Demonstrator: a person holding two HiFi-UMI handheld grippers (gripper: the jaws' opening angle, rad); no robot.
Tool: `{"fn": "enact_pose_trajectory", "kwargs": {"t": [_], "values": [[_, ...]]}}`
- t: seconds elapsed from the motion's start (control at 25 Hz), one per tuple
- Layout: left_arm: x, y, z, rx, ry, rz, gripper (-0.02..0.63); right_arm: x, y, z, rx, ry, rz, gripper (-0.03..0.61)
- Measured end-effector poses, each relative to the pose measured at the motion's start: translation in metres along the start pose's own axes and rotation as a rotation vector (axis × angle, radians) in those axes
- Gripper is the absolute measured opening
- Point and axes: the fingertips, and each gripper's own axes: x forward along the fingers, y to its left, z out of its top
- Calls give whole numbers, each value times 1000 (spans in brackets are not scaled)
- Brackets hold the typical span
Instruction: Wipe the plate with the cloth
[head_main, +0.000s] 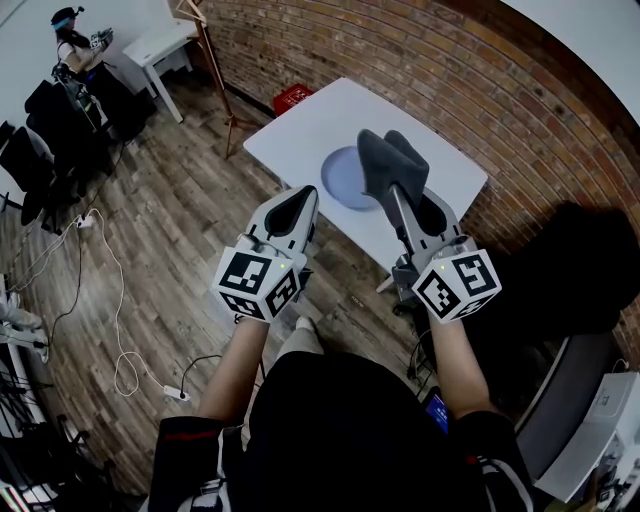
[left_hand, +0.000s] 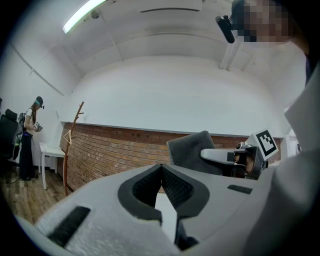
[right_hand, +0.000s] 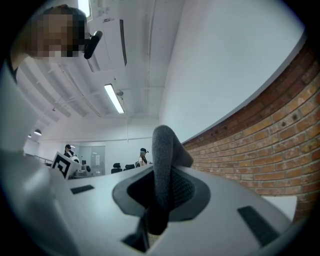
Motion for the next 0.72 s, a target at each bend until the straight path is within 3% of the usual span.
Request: {"fn": "enact_pose_trajectory", "kwargs": {"t": [0.72], "values": [[38, 101, 8, -56, 26, -64, 18, 107, -3, -4, -17, 27, -64, 54]]}}
